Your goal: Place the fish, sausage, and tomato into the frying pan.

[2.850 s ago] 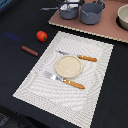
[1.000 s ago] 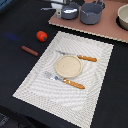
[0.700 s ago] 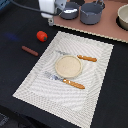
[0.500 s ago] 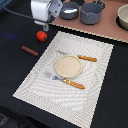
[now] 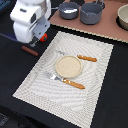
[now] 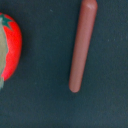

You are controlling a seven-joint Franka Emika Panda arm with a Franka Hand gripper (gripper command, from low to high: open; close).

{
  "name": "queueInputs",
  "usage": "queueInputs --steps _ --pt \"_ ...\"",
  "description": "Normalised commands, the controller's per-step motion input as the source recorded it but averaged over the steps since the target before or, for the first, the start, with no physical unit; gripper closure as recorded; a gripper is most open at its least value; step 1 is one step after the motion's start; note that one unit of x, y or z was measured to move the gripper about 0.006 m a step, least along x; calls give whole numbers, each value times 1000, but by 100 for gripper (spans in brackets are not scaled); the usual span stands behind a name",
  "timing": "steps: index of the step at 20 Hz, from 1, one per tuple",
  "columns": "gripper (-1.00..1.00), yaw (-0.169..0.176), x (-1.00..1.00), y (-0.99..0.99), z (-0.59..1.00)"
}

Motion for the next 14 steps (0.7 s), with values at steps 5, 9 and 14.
queueInputs --steps 5,9,14 --pt "-100 -123 -731 -27 -511" --pt "-100 -90 -554 0 -470" --pt "-100 -7 -184 65 -386"
